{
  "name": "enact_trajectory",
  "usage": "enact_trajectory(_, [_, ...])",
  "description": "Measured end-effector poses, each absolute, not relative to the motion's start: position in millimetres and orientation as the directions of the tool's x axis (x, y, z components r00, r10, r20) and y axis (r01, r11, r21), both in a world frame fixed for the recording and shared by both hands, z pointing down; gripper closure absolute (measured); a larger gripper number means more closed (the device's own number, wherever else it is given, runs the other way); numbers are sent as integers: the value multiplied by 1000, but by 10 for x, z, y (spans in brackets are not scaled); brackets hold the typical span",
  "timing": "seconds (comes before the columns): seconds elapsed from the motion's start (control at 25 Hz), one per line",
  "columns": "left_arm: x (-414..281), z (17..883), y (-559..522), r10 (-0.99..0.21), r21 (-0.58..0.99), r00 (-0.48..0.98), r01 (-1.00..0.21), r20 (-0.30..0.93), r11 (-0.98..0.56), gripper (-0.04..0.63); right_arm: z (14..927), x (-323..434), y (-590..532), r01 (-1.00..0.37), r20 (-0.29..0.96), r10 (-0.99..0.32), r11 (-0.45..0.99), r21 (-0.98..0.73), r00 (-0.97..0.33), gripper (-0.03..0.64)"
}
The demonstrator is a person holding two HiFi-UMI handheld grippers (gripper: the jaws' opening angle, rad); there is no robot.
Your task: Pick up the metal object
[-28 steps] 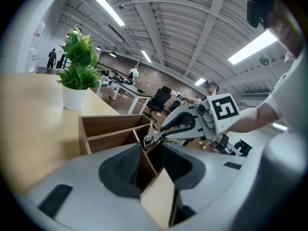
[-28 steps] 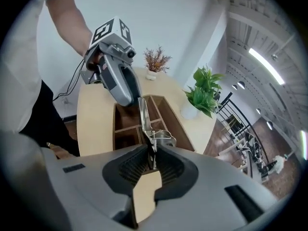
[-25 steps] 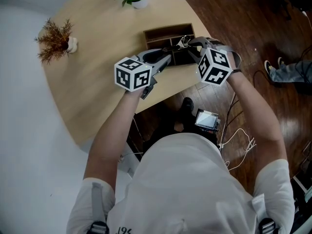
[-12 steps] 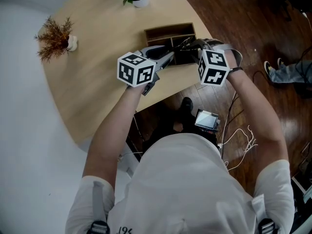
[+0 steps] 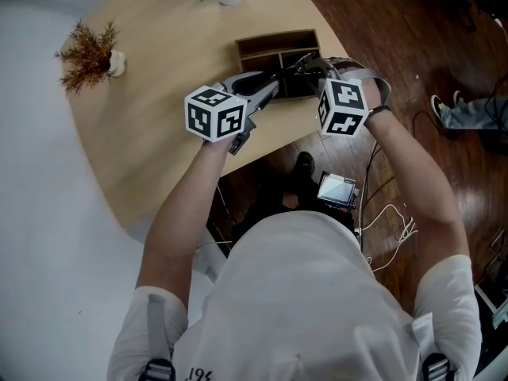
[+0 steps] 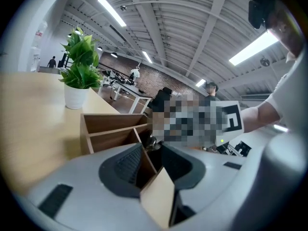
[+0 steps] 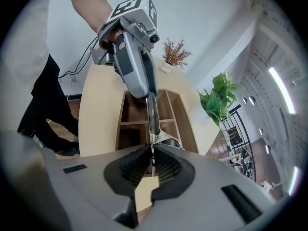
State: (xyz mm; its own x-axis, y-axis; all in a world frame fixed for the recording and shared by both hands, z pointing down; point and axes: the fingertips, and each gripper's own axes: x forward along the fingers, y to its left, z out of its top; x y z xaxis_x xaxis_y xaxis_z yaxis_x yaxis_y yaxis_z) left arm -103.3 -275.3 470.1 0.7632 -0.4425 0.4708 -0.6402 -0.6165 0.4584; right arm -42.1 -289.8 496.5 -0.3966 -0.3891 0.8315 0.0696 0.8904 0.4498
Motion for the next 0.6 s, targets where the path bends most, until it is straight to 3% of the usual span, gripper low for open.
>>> enact_trajectory(0.6, [-1141,4453,-2644,-511,478,763,-647,397,-594,489,4720,-393,-2939,-134,777,-416,905,403,-473,606])
